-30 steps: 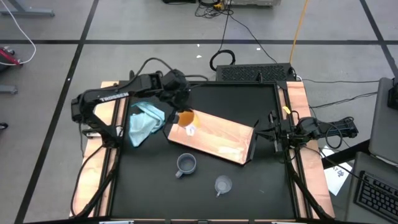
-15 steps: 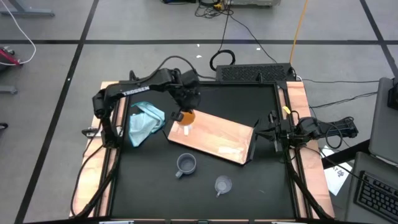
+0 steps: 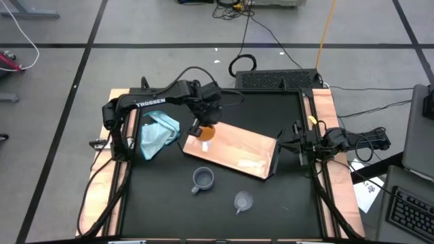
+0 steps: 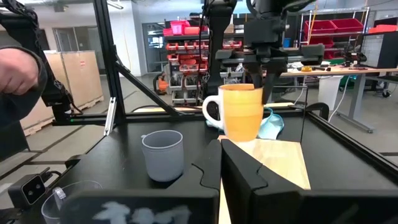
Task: Stack small to large cups/mugs on shelf
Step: Put the yellow cup on the shelf
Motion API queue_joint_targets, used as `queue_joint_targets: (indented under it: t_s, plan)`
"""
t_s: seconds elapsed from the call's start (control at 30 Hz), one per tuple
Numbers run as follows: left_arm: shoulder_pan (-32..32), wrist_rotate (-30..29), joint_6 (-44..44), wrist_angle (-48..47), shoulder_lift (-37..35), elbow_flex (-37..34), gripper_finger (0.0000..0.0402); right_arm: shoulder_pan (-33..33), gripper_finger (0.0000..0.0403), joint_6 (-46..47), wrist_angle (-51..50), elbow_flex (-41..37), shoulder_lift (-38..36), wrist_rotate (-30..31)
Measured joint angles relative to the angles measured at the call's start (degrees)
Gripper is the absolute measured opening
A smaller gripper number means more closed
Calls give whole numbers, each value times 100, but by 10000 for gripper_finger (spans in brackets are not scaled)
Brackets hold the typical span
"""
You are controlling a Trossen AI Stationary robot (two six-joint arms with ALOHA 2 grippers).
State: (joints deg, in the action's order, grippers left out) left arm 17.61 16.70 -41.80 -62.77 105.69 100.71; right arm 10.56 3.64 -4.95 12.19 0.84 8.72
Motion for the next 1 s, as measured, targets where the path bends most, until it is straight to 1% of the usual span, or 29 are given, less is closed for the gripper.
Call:
queue_joint_targets:
  t_s: [0.3,0.43,0.57,0.63,0.8,1.0]
  plan:
    - [-116,80,195,137,0,-13,14,1,0,0,0,0,0,1]
    - [-205,88,314,378,-11,-302,14,-1,0,0,0,0,0,0]
    - [-291,-341,367,525,-9,-632,14,-1,0,0,0,0,0,1]
    - [-299,-332,445,677,0,-737,14,1,0,0,0,0,0,0]
    - [-313,-456,513,659,-2,-867,14,0,0,0,0,0,0,1]
    - [-306,-458,507,815,-5,-1050,14,1,0,-1,0,0,0,0]
